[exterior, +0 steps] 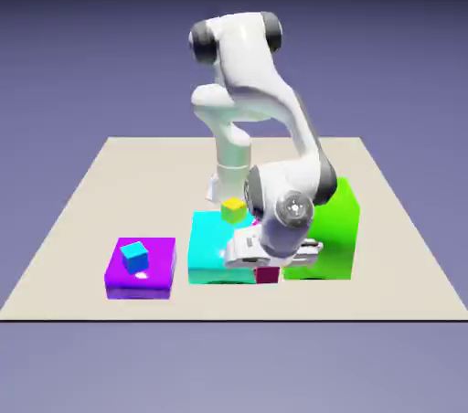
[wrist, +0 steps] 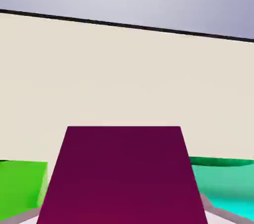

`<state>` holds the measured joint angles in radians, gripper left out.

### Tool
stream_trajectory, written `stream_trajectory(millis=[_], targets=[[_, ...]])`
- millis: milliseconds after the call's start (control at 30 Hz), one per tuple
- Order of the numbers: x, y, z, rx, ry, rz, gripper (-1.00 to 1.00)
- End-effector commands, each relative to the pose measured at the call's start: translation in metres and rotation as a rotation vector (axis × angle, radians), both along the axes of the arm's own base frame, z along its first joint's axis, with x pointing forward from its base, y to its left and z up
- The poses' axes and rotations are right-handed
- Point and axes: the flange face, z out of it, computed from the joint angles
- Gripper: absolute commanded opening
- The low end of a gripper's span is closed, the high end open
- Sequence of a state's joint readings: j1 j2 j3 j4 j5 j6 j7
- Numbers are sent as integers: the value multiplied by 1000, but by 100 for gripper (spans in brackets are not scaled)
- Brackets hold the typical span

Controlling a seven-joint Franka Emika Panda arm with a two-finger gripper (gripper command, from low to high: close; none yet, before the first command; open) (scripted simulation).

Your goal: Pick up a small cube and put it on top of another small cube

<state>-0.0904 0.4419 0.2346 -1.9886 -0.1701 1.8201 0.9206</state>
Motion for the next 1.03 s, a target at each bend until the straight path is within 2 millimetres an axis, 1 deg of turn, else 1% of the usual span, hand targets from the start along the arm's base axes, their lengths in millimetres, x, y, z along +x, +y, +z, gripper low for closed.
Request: stream_trajectory(millis=[0,167,200,433,533,667,700,733,867,900,933,967,1000], targets=[[-10,-7,4,-12,9,1,-100],[-62,-39,20,-58,57,-10,-100],[-72,-43,25,-61,60,-7,-100],[-130,-46,69,-20,35,55,-100],[-157,-47,83,12,22,81,-100],[-193,-47,96,69,1,121,-100],[-194,-42,102,94,-17,146,-100],[-194,-42,102,94,-17,146,-100],[-215,-48,48,94,-17,146,-100],[-219,-49,40,94,-17,146,-100],[-219,-49,40,94,-17,146,100],[-219,-49,40,94,-17,146,100],[-212,-48,53,94,-17,146,100]])
